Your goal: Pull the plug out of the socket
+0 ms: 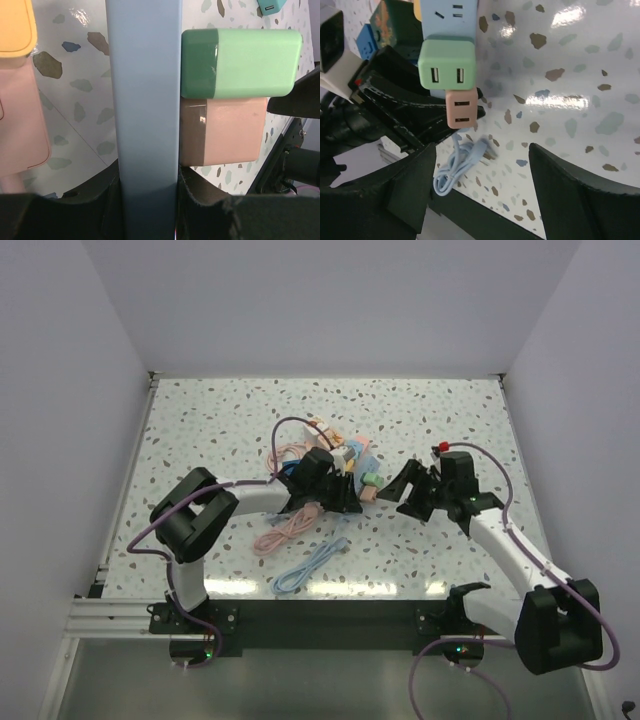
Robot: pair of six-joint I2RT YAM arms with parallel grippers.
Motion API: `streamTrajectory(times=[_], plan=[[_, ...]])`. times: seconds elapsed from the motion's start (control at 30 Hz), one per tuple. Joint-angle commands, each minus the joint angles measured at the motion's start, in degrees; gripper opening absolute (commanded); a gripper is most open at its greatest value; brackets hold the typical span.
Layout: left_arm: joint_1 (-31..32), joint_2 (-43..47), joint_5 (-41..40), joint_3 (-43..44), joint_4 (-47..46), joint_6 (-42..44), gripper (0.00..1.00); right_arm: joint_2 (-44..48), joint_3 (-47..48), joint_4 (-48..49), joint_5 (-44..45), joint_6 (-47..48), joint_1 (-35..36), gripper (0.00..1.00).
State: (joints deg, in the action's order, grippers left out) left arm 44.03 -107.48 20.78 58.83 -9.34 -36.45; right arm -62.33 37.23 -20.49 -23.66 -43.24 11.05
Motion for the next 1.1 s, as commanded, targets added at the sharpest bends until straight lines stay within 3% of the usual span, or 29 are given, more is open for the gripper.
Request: streamTrajectory(times=[0.0, 0.33, 0.57, 0.7, 0.93, 1.07], plan=[[0.44, 1.13, 0.06, 2.96, -3.84, -1.08, 0.00, -1.74, 0.12, 9.76, -2.27, -5.01, 1.08, 0.78], [0.88, 1.13, 0.06, 3.13, -5.33, -3.28, 0.00, -12.55, 4.07, 14.07, 1.07, -5.18, 7.23, 0.67], [0.88, 1.92, 0.32, 2.35, -6.47, -4.33, 0.00, -13.70, 3.11, 16.01, 7.39, -6.24, 8.99, 0.33], [0.88, 1.58, -1.25, 1.29, -6.22, -4.95, 0.00, -12.48, 3.37, 13.56, 9.69, -5.63, 8.90, 0.00], [-2.28, -0.27, -5.74, 0.15, -3.40, -5.74, 0.00, 2.97, 3.02, -2.50, 10.47, -2.29, 7.41, 0.00], [-2.81, -0.45, -5.75, -0.12, -3.75, -5.48, 0.00, 11.16, 3.19, -10.87, 12.23, 1.04, 3.12, 0.00]])
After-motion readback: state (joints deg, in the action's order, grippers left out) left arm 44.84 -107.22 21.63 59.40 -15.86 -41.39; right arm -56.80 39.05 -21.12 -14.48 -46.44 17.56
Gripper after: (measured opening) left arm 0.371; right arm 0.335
